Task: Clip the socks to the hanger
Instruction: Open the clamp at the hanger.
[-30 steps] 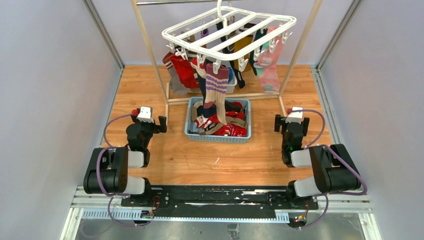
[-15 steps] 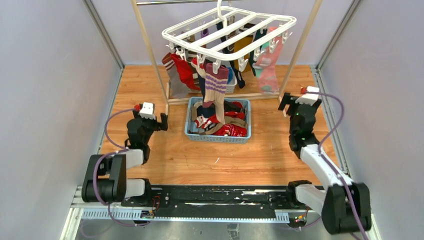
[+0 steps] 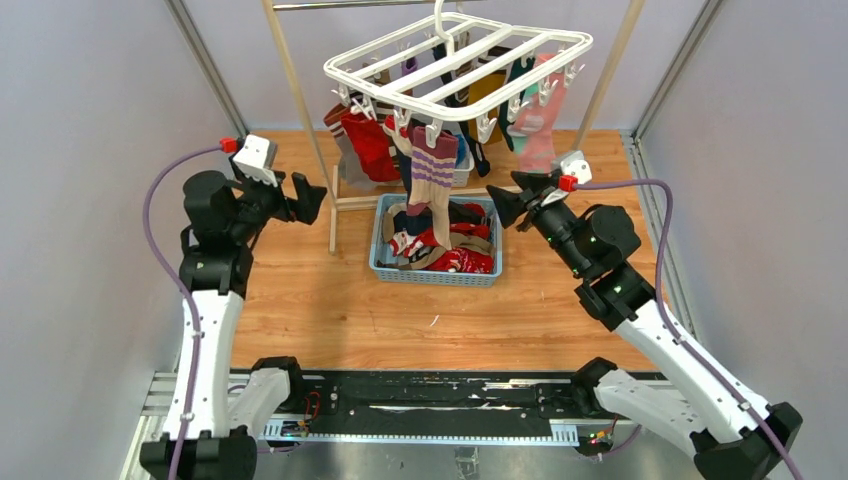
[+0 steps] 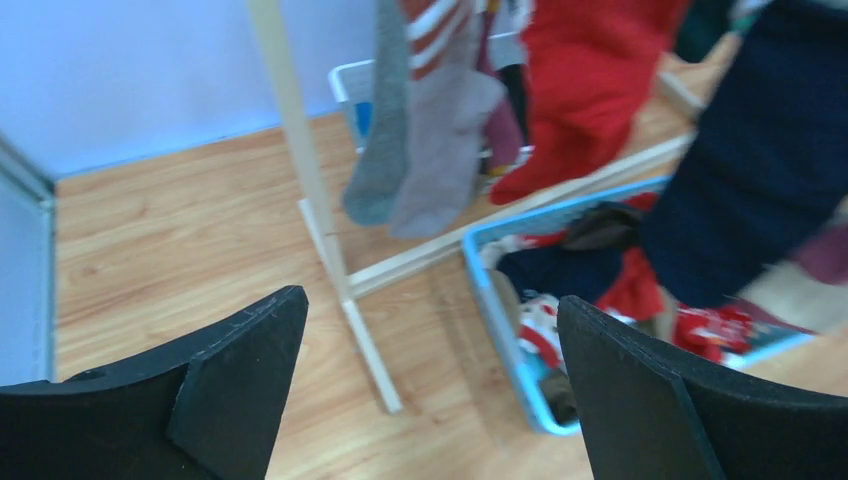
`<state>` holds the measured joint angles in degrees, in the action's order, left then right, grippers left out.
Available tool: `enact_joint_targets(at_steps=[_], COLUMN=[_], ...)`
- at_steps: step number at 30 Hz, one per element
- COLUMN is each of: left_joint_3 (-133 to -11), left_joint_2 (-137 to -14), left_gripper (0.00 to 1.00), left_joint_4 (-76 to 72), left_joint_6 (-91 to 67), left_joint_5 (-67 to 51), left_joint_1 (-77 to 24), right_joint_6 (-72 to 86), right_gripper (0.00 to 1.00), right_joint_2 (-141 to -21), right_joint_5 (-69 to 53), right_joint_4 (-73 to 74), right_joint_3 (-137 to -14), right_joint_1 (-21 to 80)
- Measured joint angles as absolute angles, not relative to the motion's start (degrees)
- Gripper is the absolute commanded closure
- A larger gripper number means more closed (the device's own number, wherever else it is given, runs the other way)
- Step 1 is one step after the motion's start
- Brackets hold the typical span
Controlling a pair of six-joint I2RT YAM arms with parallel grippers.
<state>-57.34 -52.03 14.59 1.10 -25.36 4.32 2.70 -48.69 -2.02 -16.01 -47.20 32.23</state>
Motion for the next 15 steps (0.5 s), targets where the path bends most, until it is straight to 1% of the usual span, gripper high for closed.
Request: enact_joint_targets(at_steps=[2, 5, 8, 15], left_joint_3=[-60.14, -63.31, -64.84, -65.71], left_joint_2=[-50.04, -47.55, -45.95, -44.45], left_gripper=[0.01, 0.02, 0.02, 0.02], left_joint_4=[19.81, 25.28, 28.80, 34.24], left_joint_6=[-0.54, -2.92, -4.58, -4.99], left_joint_5=[-28.49, -32.80, -35.99, -39.79], left_joint_1=[4.32, 4.32, 4.32, 4.32], right_joint_6=[0.01, -2.74, -4.36, -6.96], right_gripper=[0.48, 0.49, 0.51, 0.52], right_joint_2=[-49.95, -52.27, -53.80, -58.15], right_joint_5=[-2.96, -4.60, -6.20, -9.04], right_joint_4=[-14.83, -14.83, -15.70, -16.67], right_joint_3=[-51.27, -57.21, -60.45, -65.23], right_joint_1=[35.75, 37.67, 37.82, 37.82])
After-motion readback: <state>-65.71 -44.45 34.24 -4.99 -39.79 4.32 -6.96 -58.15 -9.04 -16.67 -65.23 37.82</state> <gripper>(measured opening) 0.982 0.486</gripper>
